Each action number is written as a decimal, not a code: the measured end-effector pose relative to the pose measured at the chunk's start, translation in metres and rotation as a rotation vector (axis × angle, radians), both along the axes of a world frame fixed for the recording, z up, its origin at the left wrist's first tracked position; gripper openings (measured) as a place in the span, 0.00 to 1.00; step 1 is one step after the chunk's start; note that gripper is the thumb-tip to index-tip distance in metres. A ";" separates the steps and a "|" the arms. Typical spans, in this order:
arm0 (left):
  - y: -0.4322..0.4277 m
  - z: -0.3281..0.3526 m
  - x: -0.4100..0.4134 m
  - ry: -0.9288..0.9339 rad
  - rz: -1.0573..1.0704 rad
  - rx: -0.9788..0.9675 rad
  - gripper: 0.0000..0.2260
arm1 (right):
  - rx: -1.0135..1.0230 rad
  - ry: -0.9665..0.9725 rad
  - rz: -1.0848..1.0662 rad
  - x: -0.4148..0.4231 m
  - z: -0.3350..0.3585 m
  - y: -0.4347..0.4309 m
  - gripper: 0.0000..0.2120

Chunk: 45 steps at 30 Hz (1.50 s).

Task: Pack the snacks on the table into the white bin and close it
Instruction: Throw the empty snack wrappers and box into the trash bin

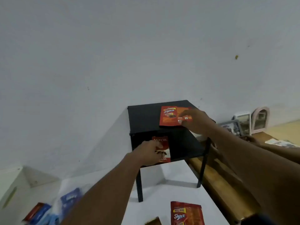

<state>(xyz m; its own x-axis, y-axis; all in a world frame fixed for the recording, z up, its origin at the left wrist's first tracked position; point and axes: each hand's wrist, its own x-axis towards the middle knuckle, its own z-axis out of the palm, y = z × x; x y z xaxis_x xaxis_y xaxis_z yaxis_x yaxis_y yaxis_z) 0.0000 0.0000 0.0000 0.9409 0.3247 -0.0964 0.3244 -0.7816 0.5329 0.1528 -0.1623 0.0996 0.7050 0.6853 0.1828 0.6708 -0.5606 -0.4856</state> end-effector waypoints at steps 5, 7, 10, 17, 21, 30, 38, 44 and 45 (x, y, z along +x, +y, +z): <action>-0.020 -0.040 0.054 0.056 0.078 0.143 0.30 | -0.080 -0.039 0.130 0.059 -0.011 0.030 0.22; -0.021 -0.053 0.066 0.147 0.113 0.142 0.32 | -0.139 -0.015 0.179 0.079 -0.024 0.045 0.30; -0.022 -0.064 0.079 0.253 0.122 0.134 0.31 | -0.252 0.000 0.246 0.094 -0.034 0.056 0.29; -0.022 -0.072 0.093 0.209 0.202 0.164 0.21 | -0.227 0.085 0.272 0.103 -0.031 0.060 0.31; -0.023 -0.065 0.078 0.233 0.185 0.137 0.21 | -0.234 0.013 0.223 0.088 -0.027 0.062 0.23; -0.025 -0.051 0.001 0.040 0.196 -0.063 0.20 | -0.130 -0.089 0.157 0.020 -0.020 0.039 0.17; -0.051 -0.013 -0.111 -0.050 0.108 -0.157 0.14 | -0.056 -0.094 0.233 -0.092 -0.007 0.028 0.16; -0.033 0.012 -0.261 -0.081 0.233 -0.071 0.13 | -0.076 -0.070 0.460 -0.230 0.015 0.069 0.17; -0.025 0.016 -0.296 -0.078 0.281 -0.041 0.12 | -0.074 -0.077 0.510 -0.258 0.017 0.080 0.17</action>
